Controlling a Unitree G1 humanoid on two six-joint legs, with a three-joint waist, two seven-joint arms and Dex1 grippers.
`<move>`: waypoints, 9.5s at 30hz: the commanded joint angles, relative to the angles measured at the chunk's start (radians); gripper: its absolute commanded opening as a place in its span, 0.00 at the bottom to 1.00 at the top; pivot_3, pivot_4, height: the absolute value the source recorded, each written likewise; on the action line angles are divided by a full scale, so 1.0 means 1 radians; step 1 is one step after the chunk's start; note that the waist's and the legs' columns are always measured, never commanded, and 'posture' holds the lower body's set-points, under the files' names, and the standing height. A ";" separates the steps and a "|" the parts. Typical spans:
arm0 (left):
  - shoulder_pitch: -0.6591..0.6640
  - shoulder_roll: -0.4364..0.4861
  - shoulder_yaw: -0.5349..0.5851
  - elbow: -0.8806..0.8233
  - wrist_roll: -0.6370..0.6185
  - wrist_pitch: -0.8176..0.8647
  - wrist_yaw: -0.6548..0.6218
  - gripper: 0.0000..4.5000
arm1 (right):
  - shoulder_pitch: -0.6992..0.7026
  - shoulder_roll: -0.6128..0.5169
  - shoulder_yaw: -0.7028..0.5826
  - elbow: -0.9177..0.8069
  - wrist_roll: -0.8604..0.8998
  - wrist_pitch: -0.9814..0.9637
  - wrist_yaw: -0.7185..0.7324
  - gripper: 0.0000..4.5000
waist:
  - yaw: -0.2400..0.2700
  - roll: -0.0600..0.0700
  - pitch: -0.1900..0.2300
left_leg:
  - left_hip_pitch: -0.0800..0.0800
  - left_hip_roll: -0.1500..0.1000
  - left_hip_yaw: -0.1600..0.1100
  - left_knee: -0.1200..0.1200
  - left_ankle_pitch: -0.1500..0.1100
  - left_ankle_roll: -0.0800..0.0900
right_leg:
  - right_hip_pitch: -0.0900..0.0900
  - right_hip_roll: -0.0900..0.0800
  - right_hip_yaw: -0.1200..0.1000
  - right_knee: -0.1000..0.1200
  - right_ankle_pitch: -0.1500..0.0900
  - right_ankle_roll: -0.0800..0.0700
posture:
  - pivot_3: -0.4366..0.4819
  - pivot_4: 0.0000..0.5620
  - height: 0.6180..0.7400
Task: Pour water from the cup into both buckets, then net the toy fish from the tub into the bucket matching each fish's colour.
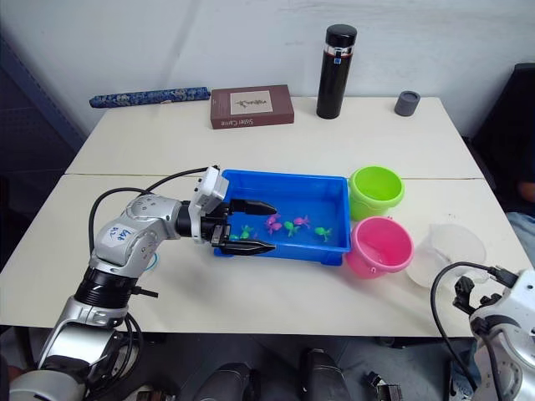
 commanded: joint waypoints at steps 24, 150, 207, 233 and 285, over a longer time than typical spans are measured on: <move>0.030 0.056 0.046 -0.118 -0.029 0.046 0.043 1.00 | -0.039 0.031 0.084 0.179 0.017 -0.398 -0.122 0.99 | -0.021 0.000 0.000 | 0.000 0.000 0.000 0.000 0.000 0.000 | -0.001 0.000 0.001 0.004 0.000 0.000 | 0.48 0.27 0.99; 0.006 0.090 0.059 -0.020 0.016 -0.013 -0.027 1.00 | 0.034 -0.571 0.361 0.036 -0.415 -0.706 0.409 0.01 | 0.004 0.001 0.001 | -0.001 -0.001 0.001 0.000 0.001 0.001 | 0.000 0.000 0.000 0.003 0.000 0.000 | 0.48 0.27 0.99; 0.017 0.145 0.187 -0.016 -0.002 -0.001 0.144 1.00 | -0.612 -0.524 0.749 0.626 -0.614 -0.785 0.072 0.01 | -0.023 0.001 0.001 | -0.010 -0.002 0.008 0.003 0.002 0.001 | -0.014 -0.002 0.003 0.011 0.000 0.000 | 0.48 0.27 0.99; 0.022 0.137 0.179 -0.028 0.001 -0.008 0.138 1.00 | -0.611 -0.586 0.863 0.605 -0.887 -0.970 0.026 0.01 | -0.024 0.001 0.001 | -0.010 -0.002 0.008 0.003 0.002 0.001 | -0.014 -0.002 0.003 0.011 0.000 0.000 | 0.48 0.27 0.99; 0.042 0.115 0.172 -0.165 -0.151 0.146 0.095 1.00 | -0.437 -0.182 0.086 0.308 -0.031 -0.143 0.077 0.01 | -0.021 0.003 0.000 | -0.014 -0.002 0.005 0.010 0.002 0.001 | -0.014 -0.002 0.003 0.013 0.001 0.001 | 0.48 0.27 0.99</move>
